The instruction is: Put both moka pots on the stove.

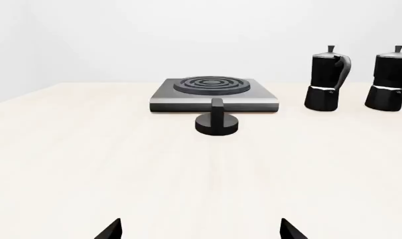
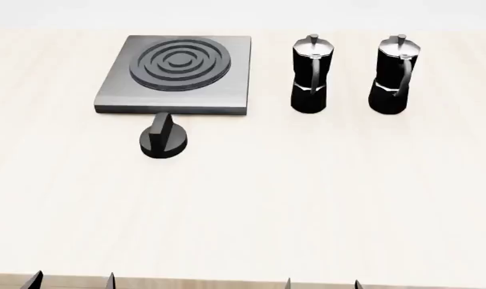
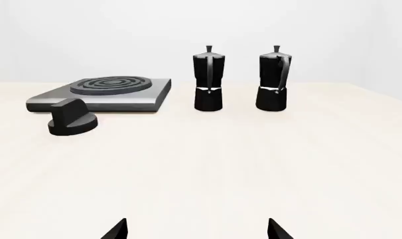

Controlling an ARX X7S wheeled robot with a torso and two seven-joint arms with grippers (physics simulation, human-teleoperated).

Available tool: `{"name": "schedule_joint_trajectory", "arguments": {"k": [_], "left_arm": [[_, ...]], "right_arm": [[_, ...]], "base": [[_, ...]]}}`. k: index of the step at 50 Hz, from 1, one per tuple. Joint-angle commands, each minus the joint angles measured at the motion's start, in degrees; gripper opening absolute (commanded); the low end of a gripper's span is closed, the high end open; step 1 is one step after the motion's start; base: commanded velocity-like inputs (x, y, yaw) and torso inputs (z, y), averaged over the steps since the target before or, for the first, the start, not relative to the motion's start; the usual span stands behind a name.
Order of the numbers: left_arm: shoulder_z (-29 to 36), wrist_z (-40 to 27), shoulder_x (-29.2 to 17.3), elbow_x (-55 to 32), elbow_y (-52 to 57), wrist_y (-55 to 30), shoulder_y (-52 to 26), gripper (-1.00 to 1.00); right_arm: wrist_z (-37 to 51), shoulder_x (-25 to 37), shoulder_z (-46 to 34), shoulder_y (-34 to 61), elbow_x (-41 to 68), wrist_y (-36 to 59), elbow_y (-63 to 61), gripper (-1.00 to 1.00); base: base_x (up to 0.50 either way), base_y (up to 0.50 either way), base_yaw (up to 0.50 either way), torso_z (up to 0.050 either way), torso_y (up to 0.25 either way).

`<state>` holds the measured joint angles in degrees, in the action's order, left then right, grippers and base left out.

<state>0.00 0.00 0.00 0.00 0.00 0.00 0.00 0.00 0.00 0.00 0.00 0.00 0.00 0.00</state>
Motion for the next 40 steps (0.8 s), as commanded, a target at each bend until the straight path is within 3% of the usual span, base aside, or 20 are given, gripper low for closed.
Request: {"name": "schedule_joint_trajectory", "arguments": {"k": [1,20,40], "left_arm": [[1.34,-1.34,-1.17,-1.16,0.47,-0.33,0.12,1.0],[3.94,-4.55,-3.78,-3.32,4.25,-1.17,1.23,1.0],[4.99,-6.18,-5.85,-6.3,19.88,-4.56,5.95,1.0]], "right_arm": [[1.27,1.03,-1.27,-0.07,1.03,0.17,-0.26,1.0],[4.22,3.71,-4.93,-2.01,3.14,2.33,-6.89,1.0],[6.82,6.32,-6.55,-7.46,4.15,8.73,-28.5,1.0]], "base": [[0.0,0.0,0.0,0.0,0.0],[0.0,0.0,0.0,0.0,0.0],[0.0,0.0,0.0,0.0,0.0]]}}
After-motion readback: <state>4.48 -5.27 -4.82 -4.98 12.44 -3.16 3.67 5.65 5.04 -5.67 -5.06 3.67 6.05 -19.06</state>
